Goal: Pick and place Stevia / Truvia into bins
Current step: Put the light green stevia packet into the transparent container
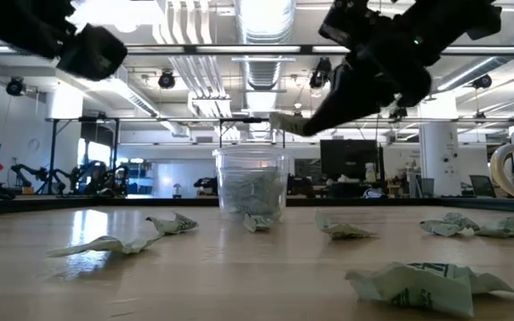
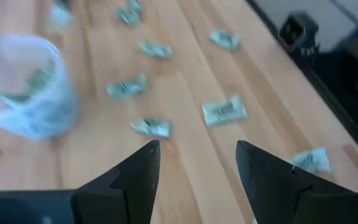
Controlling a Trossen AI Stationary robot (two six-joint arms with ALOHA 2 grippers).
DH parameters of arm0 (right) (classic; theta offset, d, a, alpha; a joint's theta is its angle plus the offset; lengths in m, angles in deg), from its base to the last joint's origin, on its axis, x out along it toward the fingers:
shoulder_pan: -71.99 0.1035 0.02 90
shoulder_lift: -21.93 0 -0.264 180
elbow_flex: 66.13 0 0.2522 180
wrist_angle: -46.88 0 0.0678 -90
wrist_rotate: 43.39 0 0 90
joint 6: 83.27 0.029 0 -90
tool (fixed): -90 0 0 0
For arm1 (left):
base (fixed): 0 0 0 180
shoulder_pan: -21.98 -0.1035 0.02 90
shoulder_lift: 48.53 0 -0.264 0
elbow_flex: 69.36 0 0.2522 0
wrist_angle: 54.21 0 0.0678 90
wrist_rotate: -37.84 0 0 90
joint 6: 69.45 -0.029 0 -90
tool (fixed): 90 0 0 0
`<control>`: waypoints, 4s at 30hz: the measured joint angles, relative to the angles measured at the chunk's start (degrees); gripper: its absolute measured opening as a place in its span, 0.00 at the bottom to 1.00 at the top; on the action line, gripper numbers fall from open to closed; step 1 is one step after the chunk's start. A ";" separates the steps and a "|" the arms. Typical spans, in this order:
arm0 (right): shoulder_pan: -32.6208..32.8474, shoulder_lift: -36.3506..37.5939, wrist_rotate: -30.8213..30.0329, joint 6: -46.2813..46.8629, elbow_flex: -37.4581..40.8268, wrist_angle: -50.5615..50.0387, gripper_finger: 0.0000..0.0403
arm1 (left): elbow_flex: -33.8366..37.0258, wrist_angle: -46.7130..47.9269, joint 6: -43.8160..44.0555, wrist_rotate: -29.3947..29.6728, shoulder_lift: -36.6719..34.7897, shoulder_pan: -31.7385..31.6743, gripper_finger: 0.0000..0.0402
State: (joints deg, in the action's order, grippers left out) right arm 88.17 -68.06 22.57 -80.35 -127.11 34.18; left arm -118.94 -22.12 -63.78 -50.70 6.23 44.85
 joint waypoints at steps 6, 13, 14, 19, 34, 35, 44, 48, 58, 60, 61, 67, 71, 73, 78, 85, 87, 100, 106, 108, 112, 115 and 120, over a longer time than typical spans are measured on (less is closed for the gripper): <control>-2.88 -1.75 -1.50 -7.52 -0.02 8.32 0.02 | -0.34 -0.18 0.07 -3.78 7.24 0.00 0.49; -7.48 -2.78 -1.08 -7.89 -0.52 8.82 0.02 | -1.44 -2.02 1.41 -5.93 12.50 0.02 0.49; -7.87 -2.93 -0.83 -7.89 -0.64 8.79 0.02 | -1.59 -2.42 1.55 -5.97 12.92 0.02 0.49; -10.04 -3.89 6.39 -9.53 -0.99 11.46 0.02 | -1.99 -2.45 2.70 -6.35 13.95 0.02 0.49; -11.21 -3.12 9.07 -10.61 -1.07 12.40 0.29 | -1.08 -12.00 -1.96 -5.42 15.30 0.04 0.49; -11.20 -2.45 9.07 -10.76 -1.09 11.81 0.31 | -0.99 -13.59 -3.08 -5.42 15.77 0.04 0.49; -11.18 7.33 8.96 -1.36 -1.16 -5.13 0.32 | -0.79 -23.01 -6.59 -4.06 26.84 0.07 0.49; -10.46 10.87 8.85 4.35 -0.68 -12.11 0.31 | -1.63 -24.33 -7.55 0.71 32.60 -0.13 0.49; -8.82 12.40 8.88 4.60 1.26 -11.46 0.28 | -3.01 -29.35 -12.10 5.57 36.04 -1.28 0.49; -8.80 12.23 8.90 4.42 1.29 -11.28 0.27 | -2.61 -29.93 -12.12 6.12 36.04 -1.49 0.49; -8.80 12.16 8.92 4.42 1.33 -11.33 0.27 | -2.41 -30.40 -12.11 6.23 36.04 -1.60 0.49; -8.82 11.90 8.92 4.42 1.22 -10.78 0.25 | -1.75 -30.78 -12.08 6.49 37.34 -2.70 0.49; -8.82 11.92 8.92 4.42 1.25 -10.70 0.23 | -1.70 -31.92 -12.09 6.47 38.97 -3.43 0.49; -8.80 11.91 8.92 4.42 1.26 -10.64 0.22 | -1.76 -31.67 -12.09 6.34 39.64 -3.64 0.49; -8.80 11.90 8.94 4.42 1.27 -10.65 0.21 | -1.90 -32.20 -12.07 5.47 40.53 -3.85 0.49; -8.80 11.92 8.97 4.42 1.27 -10.60 0.20 | -1.77 -32.49 -11.91 3.40 41.26 -4.55 0.44; -8.80 11.92 9.01 4.44 1.27 -10.60 0.20 | -1.77 -32.50 -11.91 3.07 41.27 -4.63 0.41; -8.80 11.91 9.03 4.46 1.38 -10.60 0.20 | -1.97 -31.93 -12.07 1.63 41.37 -4.87 0.19; -8.80 11.90 9.03 4.44 1.38 -10.65 0.19 | -2.01 -30.56 -12.07 1.51 39.28 -4.87 0.11; -8.80 11.90 9.03 4.44 1.41 -10.64 0.19 | -2.01 -30.22 -12.07 1.50 37.93 -4.79 0.09; -8.81 11.90 9.01 4.44 1.54 -10.67 0.20 | -2.01 -29.67 -12.09 1.56 34.99 -4.80 0.08; -8.80 11.90 9.01 4.44 1.55 -10.62 0.20 | -1.97 -29.70 -13.45 2.74 32.71 -4.79 0.07; -8.81 11.90 9.01 4.47 1.60 -10.33 0.19 | -2.00 -33.30 -19.71 11.67 30.24 -5.12 0.07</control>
State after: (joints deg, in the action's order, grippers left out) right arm 79.35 -56.16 31.58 -75.88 -125.52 23.85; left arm -120.93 -55.42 -83.49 -39.04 36.46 39.73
